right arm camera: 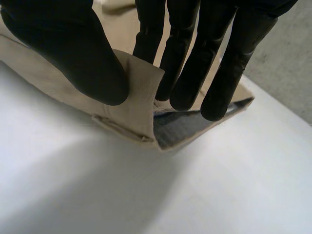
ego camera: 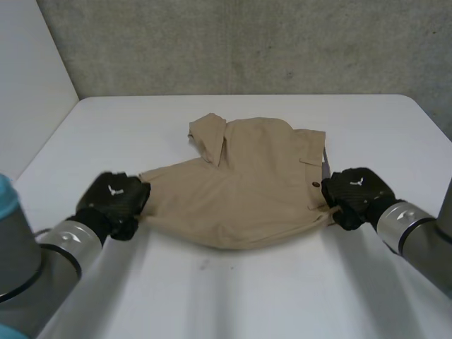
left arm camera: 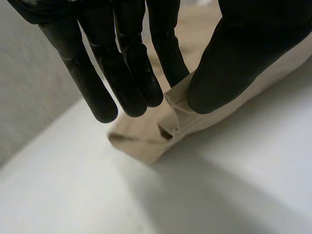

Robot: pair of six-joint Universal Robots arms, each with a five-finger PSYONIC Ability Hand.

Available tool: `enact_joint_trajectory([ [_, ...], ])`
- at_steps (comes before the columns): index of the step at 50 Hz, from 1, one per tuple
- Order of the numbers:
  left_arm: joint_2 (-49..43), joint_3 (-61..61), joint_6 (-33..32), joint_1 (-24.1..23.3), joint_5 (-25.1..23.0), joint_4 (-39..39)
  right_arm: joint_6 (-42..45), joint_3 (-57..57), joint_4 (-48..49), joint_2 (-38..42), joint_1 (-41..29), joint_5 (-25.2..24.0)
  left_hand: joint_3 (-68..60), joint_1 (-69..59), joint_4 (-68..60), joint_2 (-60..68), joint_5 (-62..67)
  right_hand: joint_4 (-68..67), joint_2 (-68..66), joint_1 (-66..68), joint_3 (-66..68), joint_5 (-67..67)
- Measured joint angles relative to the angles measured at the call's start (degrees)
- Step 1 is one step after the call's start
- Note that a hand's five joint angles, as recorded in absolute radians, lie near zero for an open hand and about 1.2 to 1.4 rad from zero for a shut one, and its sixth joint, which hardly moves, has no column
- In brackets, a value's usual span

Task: Fold the shorts.

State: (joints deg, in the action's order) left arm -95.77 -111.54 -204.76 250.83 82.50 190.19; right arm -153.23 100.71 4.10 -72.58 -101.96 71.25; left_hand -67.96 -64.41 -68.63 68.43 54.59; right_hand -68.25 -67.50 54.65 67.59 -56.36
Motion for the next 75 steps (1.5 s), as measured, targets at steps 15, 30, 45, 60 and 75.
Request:
enact_joint_trajectory([
  [15, 12.05, 5.41, 2.94, -0.44, -0.12, -12.93, -0.22, -7.23, -18.57, -15.12, 0.11, 1.2, -0.03, 0.0, -0.03, 0.12, 0.0, 0.0, 0.0, -0.05, 0.0, -0.24],
  [30, -13.94, 16.54, 3.66, -0.77, 6.73, -12.94, -7.06, -10.87, -19.94, 3.2, -2.71, 2.8, -0.04, 0.0, -0.03, 0.12, 0.0, 37.04, 36.29, -27.32, -36.38, 34.8],
  [45, -16.35, 19.34, 3.83, -1.94, 7.75, -12.43, -3.01, -11.99, -28.82, -0.8, -2.96, 3.5, -0.04, 0.0, -0.03, 0.12, 0.0, 44.43, 42.78, -33.13, -43.14, 42.25],
  [60, -20.85, 22.47, 3.73, -1.94, 7.76, -12.2, -1.48, -11.61, -21.75, 7.18, -5.82, 9.99, -0.05, 0.0, -0.03, 0.13, 0.0, 18.99, 17.84, -11.08, -18.3, 18.71],
  [75, -24.39, 46.08, 2.97, -1.9, 9.97, -6.69, 3.15, -39.11, -10.22, 13.01, -10.55, 14.65, -0.34, -0.04, -0.05, 0.22, 0.0, 0.05, -0.08, -0.29, -0.28, -0.21],
])
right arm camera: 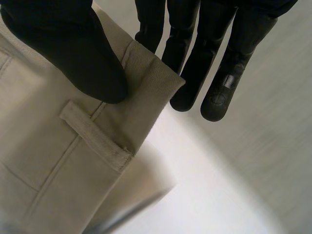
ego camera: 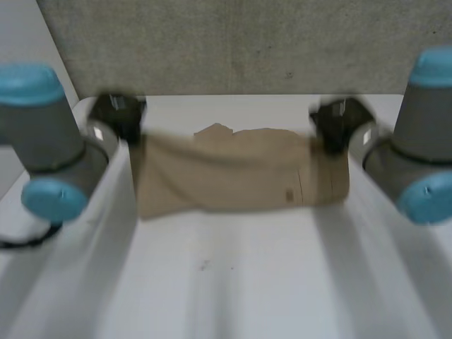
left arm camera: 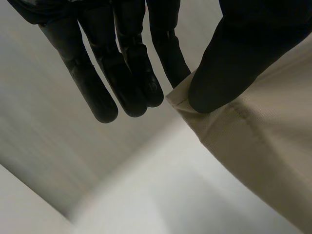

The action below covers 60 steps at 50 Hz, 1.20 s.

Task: Fold the shorts.

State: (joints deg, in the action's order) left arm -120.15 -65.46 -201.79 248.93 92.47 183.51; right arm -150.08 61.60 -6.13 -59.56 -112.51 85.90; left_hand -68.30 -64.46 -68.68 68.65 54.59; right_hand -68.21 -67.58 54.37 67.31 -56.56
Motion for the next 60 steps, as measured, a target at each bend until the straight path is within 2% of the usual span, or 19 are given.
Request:
enact_joint_trajectory([
  [2, 0.59, 5.05, 0.0, -0.05, 1.28, 4.4, 0.25, -4.39, 5.08, -0.55, -0.61, 0.32, 0.0, 0.04, 0.0, 0.0, 0.0, 0.0, 0.0, 0.0, 0.0, 0.0],
  [5, 3.35, 10.24, 0.31, -0.25, 3.33, 14.17, 0.23, -7.35, 19.14, -3.23, -1.55, 0.56, 0.0, 0.0, -0.01, 0.0, 0.0, 0.0, 0.0, 0.0, 0.0, 0.0],
  [9, 8.11, 10.86, 1.38, -0.69, 4.82, 25.3, -0.13, -4.64, 38.56, -7.7, -2.25, 0.68, 0.0, 0.04, -0.01, 0.0, 0.0, 0.0, 0.0, 0.0, 0.0, 0.0],
  [12, 11.1, 8.88, 2.33, -1.09, 5.2, 30.55, -0.41, -1.29, 48.33, -10.14, -2.44, 0.74, 0.0, 0.04, -0.01, 0.0, 0.0, 0.0, 0.0, 0.0, 0.01, -0.01],
  [16, 13.58, 4.07, 3.31, -1.5, 5.19, 33.37, -0.64, 2.15, 51.64, -11.54, -2.62, 0.76, 0.0, 0.04, -0.01, 0.0, 0.0, -0.02, 0.0, 0.34, 0.65, -0.23],
  [21, 14.65, -4.7, 3.81, -1.66, 4.96, 32.84, -0.74, 5.16, 44.96, -11.04, -3.06, 0.69, 0.0, 0.04, -0.17, 0.03, 0.0, -0.08, 0.0, 0.34, 0.7, -0.25],
  [24, 14.56, -12.83, 3.81, -1.76, 4.7, 31.84, -0.69, 9.09, 36.03, -8.83, -3.16, 0.41, -0.01, 0.04, -0.2, 0.06, 0.0, -0.08, 0.0, 0.34, 0.7, -0.26],
  [28, 13.76, -22.47, 3.67, -1.93, 3.85, 30.74, -0.43, 14.14, 29.37, -5.59, -3.13, -0.06, -0.01, 0.04, -0.2, 0.07, 0.0, -0.08, 0.0, 0.34, 0.7, -0.26],
  [33, 10.17, -30.92, 3.22, -2.66, 2.06, 29.39, 0.02, 19.29, 25.51, -0.78, -3.02, -0.42, -0.01, 0.04, -0.21, 0.08, 0.0, -0.08, 0.0, 0.34, 0.7, -0.26],
  [39, 6.37, -34.57, 2.51, -3.96, 1.06, 25.15, 0.14, 22.24, 22.42, 2.25, -2.9, -0.22, -0.01, 0.04, -0.21, 0.08, 0.0, -0.08, 0.0, 0.34, 0.7, -0.26],
  [42, 5.94, -35.09, 2.32, -4.27, 0.9, 22.04, -0.02, 23.07, 20.48, 2.42, -2.86, -0.15, -0.01, 0.0, -0.21, 0.07, 0.0, -0.08, 0.0, 0.34, 0.7, -0.26],
  [44, 7.44, -35.58, 2.18, -4.45, 0.79, 15.96, -0.32, 24.23, 16.45, 0.96, -2.81, -0.12, -0.01, 0.04, -0.21, 0.08, 0.0, -0.08, 0.0, 0.34, 0.7, -0.26],
  [46, 8.15, -35.7, 2.17, -4.44, 0.77, 14.51, -0.36, 24.45, 15.45, 0.38, -2.81, -0.12, -0.01, 0.04, -0.21, 0.07, 0.0, -0.08, 0.0, 0.34, 0.7, -0.26],
  [52, 14.86, -37.57, 1.8, -4.45, 0.83, 5.44, -0.02, 25.66, 7.2, -4.0, -2.69, -0.08, -0.01, 0.05, -0.21, 0.08, 0.0, -0.08, 0.0, 0.34, 0.7, -0.26],
  [60, 23.64, -42.59, -3.61, -6.01, 0.63, -11.89, 5.67, 27.44, -11.24, -10.08, -1.2, -0.2, -0.01, 0.04, -0.21, 0.07, 0.0, -0.08, 0.0, 0.34, 0.7, -0.26],
])
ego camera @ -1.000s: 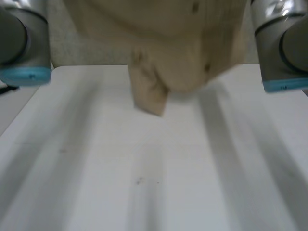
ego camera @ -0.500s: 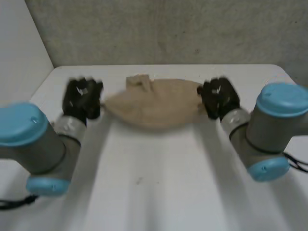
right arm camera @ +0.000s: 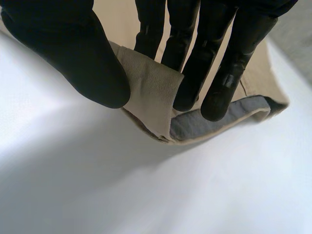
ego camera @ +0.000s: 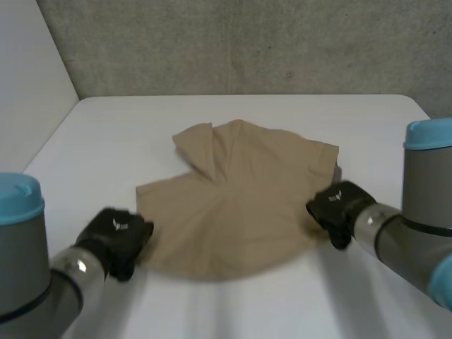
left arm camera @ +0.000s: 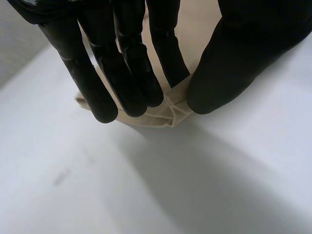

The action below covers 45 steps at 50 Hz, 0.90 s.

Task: Fold the shorts.

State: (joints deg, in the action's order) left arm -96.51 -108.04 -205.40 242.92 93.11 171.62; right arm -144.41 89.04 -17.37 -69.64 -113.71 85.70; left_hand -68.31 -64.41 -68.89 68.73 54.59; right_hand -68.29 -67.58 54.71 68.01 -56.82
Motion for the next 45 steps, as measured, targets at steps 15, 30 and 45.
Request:
enact_joint_trajectory([
  [15, 3.05, -2.49, -2.32, -2.09, -0.8, -4.31, 11.32, 9.42, -5.84, -5.36, 3.34, -0.26, 26.11, 26.96, 26.87, -26.72, -23.34, 0.0, 0.0, 0.0, 0.0, 0.0],
  [30, -5.68, 13.95, -2.52, -1.28, -6.13, 18.7, 9.38, 13.51, 6.06, -4.46, 3.65, -0.28, 49.68, 46.24, 50.66, -50.26, -46.62, 0.0, 0.0, 0.0, 0.0, 0.0],
  [45, -42.79, 52.9, -3.15, 0.4, -16.26, 9.81, 8.69, 15.54, 8.77, -1.69, 3.13, -0.19, 44.54, 41.11, 45.27, -44.95, -40.71, 0.0, 0.0, 0.25, 0.0, -0.11],
])
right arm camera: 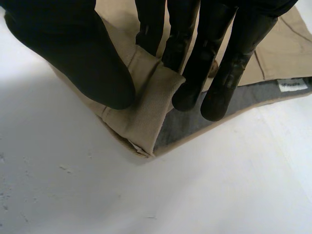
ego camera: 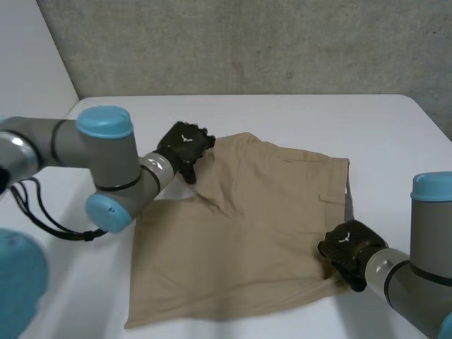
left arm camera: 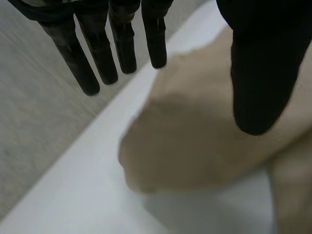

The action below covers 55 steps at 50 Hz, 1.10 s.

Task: Fold the shorts.

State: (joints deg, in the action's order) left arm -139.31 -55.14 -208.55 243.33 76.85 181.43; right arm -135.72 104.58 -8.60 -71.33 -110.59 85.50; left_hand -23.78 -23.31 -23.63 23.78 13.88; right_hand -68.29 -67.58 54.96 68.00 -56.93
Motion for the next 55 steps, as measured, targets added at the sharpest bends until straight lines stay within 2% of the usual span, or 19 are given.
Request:
enact_joint_trajectory([
  [2, -5.68, 6.7, -1.36, 0.55, -0.01, -4.03, 0.02, 0.29, 0.45, 0.47, 0.0, 0.02, -9.22, -10.94, -9.53, 9.61, 9.25, 0.0, 0.0, 0.0, 0.0, -0.41],
  [3, -7.13, 8.43, -2.05, 0.76, 0.12, -5.07, 0.02, 0.33, 0.53, 0.56, 0.02, 0.02, -9.99, -11.88, -10.32, 10.0, 10.02, 0.0, 0.0, 0.0, 0.0, -0.49],
  [4, -8.29, 9.79, -2.84, 1.0, 0.35, -5.93, 0.03, 0.36, 0.58, 0.62, 0.04, 0.02, -24.96, -28.08, -25.42, 25.18, 24.47, 0.0, 0.0, 0.0, 0.0, -0.54],
  [5, -8.88, 10.46, -3.36, 1.16, 0.54, -6.35, 0.04, 0.38, 0.65, 0.69, 0.08, 0.02, -24.96, -28.08, -25.42, 25.18, 24.47, 0.0, 0.0, 0.0, 0.0, -0.62],
  [7, -9.81, 11.54, -4.53, 1.47, 1.07, -7.02, 0.06, 0.38, 0.73, 0.75, 0.15, 0.02, -40.28, -42.67, -40.82, 41.11, 38.92, 0.0, 0.0, 0.0, 0.0, -0.68],
  [11, -10.07, 11.37, -6.81, 2.01, 4.1, -7.39, 0.09, 0.21, 0.93, 0.8, 0.41, 0.02, -44.22, -42.77, -45.16, 44.67, 40.12, 0.0, 0.0, 0.0, 0.0, -0.69],
  [16, -6.71, 6.43, -7.68, 2.26, 9.3, -5.71, 0.14, -0.05, 1.01, 0.75, 0.54, 0.01, -44.22, -42.77, -45.26, 44.68, 40.12, 0.0, 0.0, 0.0, 0.0, -0.7],
  [21, -0.5, -3.04, -7.73, 2.87, 13.71, -0.8, 0.18, -0.18, 1.04, 0.69, 0.5, 0.03, -44.14, -42.76, -45.16, 44.53, 40.12, 0.0, 0.0, 0.0, 0.0, -0.7],
  [22, 0.57, -4.95, -7.71, 2.97, 14.21, 0.31, 0.18, -0.17, 1.02, 0.69, 0.47, 0.06, -37.03, -37.8, -37.26, 36.7, 38.28, 0.0, 0.0, 0.0, 0.0, -0.7],
  [23, 1.31, -6.28, -7.7, 3.02, 14.48, 1.03, 0.19, -0.18, 1.02, 0.7, 0.43, 0.08, -35.49, -35.74, -35.7, 35.52, 37.22, 0.0, 0.0, 0.0, 0.0, -0.7],
  [26, 3.51, -10.26, -7.64, 2.99, 14.94, 3.33, 0.2, -0.21, 1.01, 0.71, 0.32, 0.17, -18.48, -16.6, -18.32, 17.91, 18.57, 0.0, 0.0, 0.0, 0.0, -0.7],
  [29, 4.77, -12.42, -7.58, 2.88, 14.98, 4.5, 0.2, -0.23, 1.02, 0.73, 0.24, 0.22, -15.62, -15.21, -15.42, 15.36, 15.07, 0.0, 0.0, 0.0, 0.0, -0.7],
  [32, 7.4, -13.06, -6.92, 2.79, 14.15, 5.43, 0.2, -0.21, 1.04, 0.74, 0.11, 0.27, -8.82, -8.97, -8.65, 8.7, 8.0, 0.0, 0.0, 0.0, 0.0, -0.7],
  [36, 8.85, -12.04, -5.96, 2.83, 12.78, 5.67, 0.2, -0.19, 1.04, 0.73, 0.06, 0.29, -8.62, -8.73, -8.31, 8.26, 7.64, 0.0, 0.0, 0.0, 0.0, -0.7],
  [40, 9.49, -8.85, -2.95, 3.3, 8.25, 5.63, 0.14, -0.01, 1.04, 0.68, 0.02, 0.3, -8.62, -8.73, -8.31, 8.26, 7.64, 0.0, 0.0, 0.0, 0.0, -0.7],
  [46, 4.54, -3.14, 0.43, 4.68, 2.47, 3.22, 0.11, 0.35, 1.08, 0.69, 0.05, 0.28, -8.62, -8.73, -8.31, 8.23, 7.64, 0.0, 0.0, 0.0, 0.0, -0.7],
  [53, -1.85, 1.58, -0.38, 6.29, 1.33, -2.87, 0.14, 0.46, 1.25, 0.8, 0.03, 0.3, -8.62, -8.73, -8.3, 8.04, 7.64, 0.0, 0.0, 0.0, 0.0, -0.7],
  [55, -2.79, 2.06, -1.27, 6.52, 1.55, -4.0, 0.15, 0.45, 1.34, 0.82, 0.04, 0.32, -15.32, -15.64, -14.29, 14.96, 13.58, 0.0, 0.0, 0.0, 0.0, -0.7],
])
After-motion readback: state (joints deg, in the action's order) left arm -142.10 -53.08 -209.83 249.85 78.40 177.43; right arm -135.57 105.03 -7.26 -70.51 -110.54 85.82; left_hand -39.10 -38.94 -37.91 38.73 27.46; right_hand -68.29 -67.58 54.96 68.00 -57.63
